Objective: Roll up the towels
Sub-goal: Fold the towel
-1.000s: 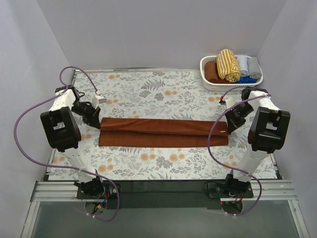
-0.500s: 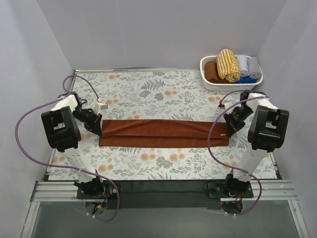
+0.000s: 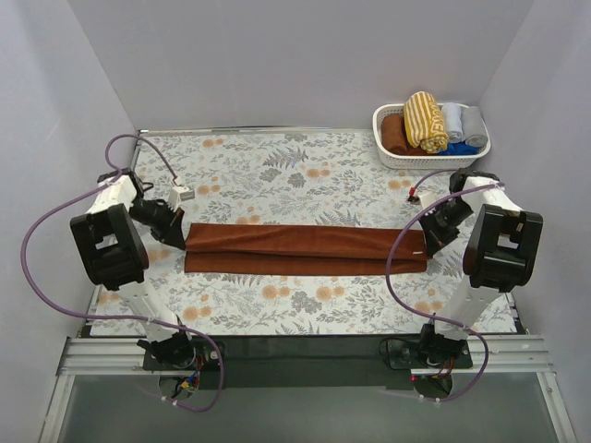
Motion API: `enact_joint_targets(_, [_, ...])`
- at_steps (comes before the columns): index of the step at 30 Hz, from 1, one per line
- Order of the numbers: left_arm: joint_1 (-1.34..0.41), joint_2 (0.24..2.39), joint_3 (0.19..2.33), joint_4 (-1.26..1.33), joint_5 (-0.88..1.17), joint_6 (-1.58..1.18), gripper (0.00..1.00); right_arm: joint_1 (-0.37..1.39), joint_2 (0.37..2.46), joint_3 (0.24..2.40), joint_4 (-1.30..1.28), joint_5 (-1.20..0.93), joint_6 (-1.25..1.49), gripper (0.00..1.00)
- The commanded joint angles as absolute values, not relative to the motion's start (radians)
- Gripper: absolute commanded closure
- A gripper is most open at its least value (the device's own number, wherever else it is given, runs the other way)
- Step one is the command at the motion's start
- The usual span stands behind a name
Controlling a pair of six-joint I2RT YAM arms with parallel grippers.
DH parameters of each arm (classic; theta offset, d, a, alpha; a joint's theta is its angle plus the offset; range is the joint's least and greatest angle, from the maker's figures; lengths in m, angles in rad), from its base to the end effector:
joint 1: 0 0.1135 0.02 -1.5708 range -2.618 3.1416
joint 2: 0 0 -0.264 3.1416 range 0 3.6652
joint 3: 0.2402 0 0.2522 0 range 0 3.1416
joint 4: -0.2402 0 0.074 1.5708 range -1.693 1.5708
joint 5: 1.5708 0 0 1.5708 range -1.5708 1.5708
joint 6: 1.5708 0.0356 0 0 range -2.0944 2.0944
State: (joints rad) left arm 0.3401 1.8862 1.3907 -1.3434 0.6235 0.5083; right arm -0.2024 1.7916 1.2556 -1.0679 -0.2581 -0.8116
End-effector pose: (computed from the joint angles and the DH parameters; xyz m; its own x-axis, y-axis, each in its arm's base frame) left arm 0.3073 0.0867 0.2016 -0.9969 0.0664 -0.0426 0.0785 0.7801 -0.6208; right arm 0.3109 -0.0545 0.1892 -0.8209 -0.5475 -0.1623 -0.5707 0.7965 0.1996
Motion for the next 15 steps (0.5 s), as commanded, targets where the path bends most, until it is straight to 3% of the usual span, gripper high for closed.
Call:
enact_joint_targets(1, [0.357,1.821,1.318,-1.356,0.572,0.562,1.00,-0.212,1.772,1.203,-1.036,-0.193,-0.856,0.99])
enact_joint_targets(7, [0.354,1.856,1.220,-1.240,0.549,0.515,1.00,-0.210,1.815,1.150,-0.980,-0.180,-0.836,0.99])
enact_joint_targets(15, [0.356,1.858,1.241,-1.210,0.549,0.485,1.00,-0.210,1.822,1.193,-0.977,-0.173,-0.824,0.99])
